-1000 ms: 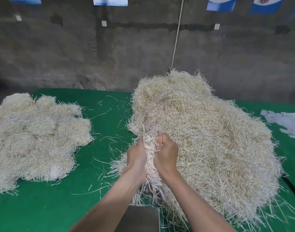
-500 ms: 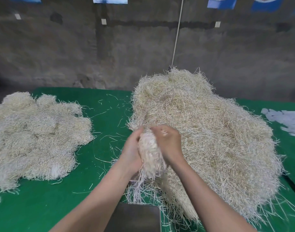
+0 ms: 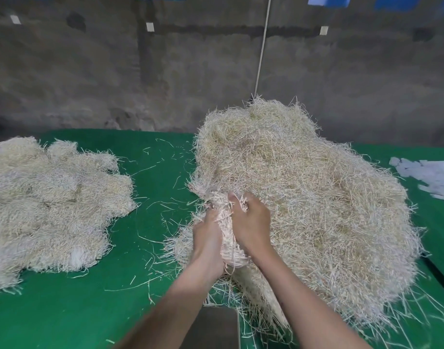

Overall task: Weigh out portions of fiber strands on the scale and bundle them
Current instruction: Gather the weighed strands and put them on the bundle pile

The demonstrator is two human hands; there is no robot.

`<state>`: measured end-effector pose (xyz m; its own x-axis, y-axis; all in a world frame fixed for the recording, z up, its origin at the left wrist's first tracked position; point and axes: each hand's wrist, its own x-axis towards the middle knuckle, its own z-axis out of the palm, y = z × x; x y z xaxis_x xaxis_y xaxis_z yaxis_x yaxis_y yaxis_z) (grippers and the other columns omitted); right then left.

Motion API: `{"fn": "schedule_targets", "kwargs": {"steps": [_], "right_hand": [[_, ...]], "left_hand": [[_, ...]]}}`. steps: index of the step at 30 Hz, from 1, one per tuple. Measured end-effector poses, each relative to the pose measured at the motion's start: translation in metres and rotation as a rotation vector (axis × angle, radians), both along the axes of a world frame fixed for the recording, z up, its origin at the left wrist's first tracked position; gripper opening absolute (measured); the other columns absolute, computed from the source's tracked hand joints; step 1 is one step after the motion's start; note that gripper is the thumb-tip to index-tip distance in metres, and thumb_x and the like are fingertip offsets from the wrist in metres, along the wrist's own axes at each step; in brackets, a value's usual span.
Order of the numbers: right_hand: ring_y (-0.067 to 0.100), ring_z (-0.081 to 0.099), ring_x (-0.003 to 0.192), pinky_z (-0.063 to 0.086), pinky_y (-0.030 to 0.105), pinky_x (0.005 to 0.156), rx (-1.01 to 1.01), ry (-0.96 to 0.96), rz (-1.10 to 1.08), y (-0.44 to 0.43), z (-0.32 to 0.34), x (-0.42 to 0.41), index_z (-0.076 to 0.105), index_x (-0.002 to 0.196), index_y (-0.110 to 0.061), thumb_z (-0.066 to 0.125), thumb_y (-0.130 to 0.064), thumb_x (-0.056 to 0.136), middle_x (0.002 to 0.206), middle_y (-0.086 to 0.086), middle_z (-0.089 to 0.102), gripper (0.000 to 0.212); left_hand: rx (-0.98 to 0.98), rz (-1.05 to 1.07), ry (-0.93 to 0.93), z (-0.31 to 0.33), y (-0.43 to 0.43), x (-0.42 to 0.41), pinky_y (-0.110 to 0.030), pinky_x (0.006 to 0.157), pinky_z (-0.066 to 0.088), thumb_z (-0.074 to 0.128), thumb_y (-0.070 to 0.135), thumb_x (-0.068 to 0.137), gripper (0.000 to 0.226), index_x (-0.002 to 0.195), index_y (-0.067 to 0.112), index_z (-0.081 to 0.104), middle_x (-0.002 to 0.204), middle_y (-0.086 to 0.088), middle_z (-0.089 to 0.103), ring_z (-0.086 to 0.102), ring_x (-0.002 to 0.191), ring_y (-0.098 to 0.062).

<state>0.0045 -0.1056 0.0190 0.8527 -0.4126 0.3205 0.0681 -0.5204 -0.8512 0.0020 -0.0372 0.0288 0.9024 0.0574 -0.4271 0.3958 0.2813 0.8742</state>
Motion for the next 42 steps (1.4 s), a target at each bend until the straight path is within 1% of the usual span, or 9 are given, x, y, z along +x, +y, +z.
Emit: {"fn": "schedule_targets", "kwargs": {"steps": [6,10,15,18,24,29,36,40,42], "right_hand": [[0.001,0.039,0.041,0.032,0.015,0.039,0.081,-0.124,0.094,0.031,-0.011,-0.015,0.052,0.079,-0.036,0.04,-0.05,0.091,0.057,-0.01,0.046,0.022],[0.009,0.037,0.044,0.034,0.026,0.045,0.175,-0.06,0.006,-0.014,-0.005,0.005,0.062,0.084,-0.01,0.041,-0.023,0.097,0.058,-0.001,0.049,0.028],[0.004,0.032,0.037,0.023,0.016,0.041,-0.043,-0.122,-0.037,0.033,-0.029,-0.011,0.033,0.058,-0.033,0.037,-0.032,0.093,0.044,-0.011,0.031,0.036],[0.005,0.031,0.039,0.027,0.021,0.044,0.186,-0.052,0.03,0.008,-0.026,-0.003,0.042,0.062,-0.023,0.04,-0.028,0.098,0.048,-0.009,0.036,0.036],[0.004,0.042,0.106,0.036,0.035,0.093,0.493,-0.014,0.344,-0.017,0.001,-0.002,0.021,0.139,-0.052,0.036,-0.076,0.078,0.145,-0.018,0.028,0.067],[-0.017,0.054,0.089,0.048,0.022,0.089,0.132,0.038,0.334,-0.009,0.009,0.004,0.055,0.117,-0.041,0.046,-0.054,0.089,0.11,-0.023,0.058,0.032],[0.011,0.058,0.091,0.045,0.013,0.079,0.361,0.024,0.009,-0.004,-0.02,0.007,0.049,0.107,-0.033,0.036,-0.037,0.098,0.1,-0.009,0.057,0.017],[0.003,0.046,0.081,0.036,0.011,0.067,-0.165,-0.039,0.146,0.028,-0.034,-0.015,0.036,0.106,-0.035,0.018,-0.056,0.093,0.09,-0.016,0.044,0.03],[0.007,0.043,0.061,0.038,0.014,0.054,-0.078,0.028,0.135,0.015,-0.022,0.003,0.041,0.105,-0.023,0.025,-0.036,0.101,0.073,-0.009,0.044,0.021]], "left_hand": [[0.068,-0.023,-0.087,0.003,0.011,0.023,-0.02,0.039,0.037,0.035,0.006,0.099,0.028,0.074,0.008,0.048,0.064,-0.004,0.044,0.046,0.047,-0.01],[0.07,-0.148,-0.072,0.001,-0.001,0.009,-0.037,0.075,0.055,0.04,0.022,0.1,0.028,0.117,0.007,0.055,0.096,-0.002,0.061,0.063,0.089,-0.022],[0.133,-0.056,-0.076,-0.011,0.011,0.019,-0.024,0.051,0.047,0.039,0.006,0.098,0.022,0.079,0.006,0.051,0.071,-0.007,0.049,0.049,0.055,-0.009],[0.108,-0.111,0.005,-0.009,0.011,0.011,-0.053,0.103,0.036,0.041,0.004,0.097,0.026,0.118,-0.005,0.052,0.118,-0.027,0.054,0.059,0.106,-0.031],[0.396,-0.139,-0.252,0.01,0.021,0.025,-0.037,0.098,0.04,0.046,0.0,0.092,0.02,0.091,0.017,0.055,0.109,0.006,0.049,0.053,0.098,-0.015],[-0.059,-0.252,-0.159,0.021,0.021,0.029,-0.029,0.063,0.053,0.05,0.018,0.095,0.022,0.112,0.005,0.054,0.108,-0.007,0.062,0.063,0.085,-0.015],[-0.149,-0.253,0.008,-0.006,0.018,0.008,-0.058,0.106,0.032,0.048,0.076,0.071,0.085,0.138,0.024,0.044,0.138,-0.006,0.051,0.046,0.127,-0.026],[-0.14,0.07,-0.039,-0.009,0.019,0.028,-0.019,0.048,0.047,0.056,0.052,0.085,0.042,0.085,0.011,0.065,0.064,-0.006,0.065,0.064,0.052,-0.01],[0.007,0.02,-0.145,-0.006,0.014,0.027,-0.019,0.055,0.043,0.051,0.053,0.09,0.046,0.105,0.011,0.065,0.09,0.0,0.065,0.06,0.07,-0.001]]}}
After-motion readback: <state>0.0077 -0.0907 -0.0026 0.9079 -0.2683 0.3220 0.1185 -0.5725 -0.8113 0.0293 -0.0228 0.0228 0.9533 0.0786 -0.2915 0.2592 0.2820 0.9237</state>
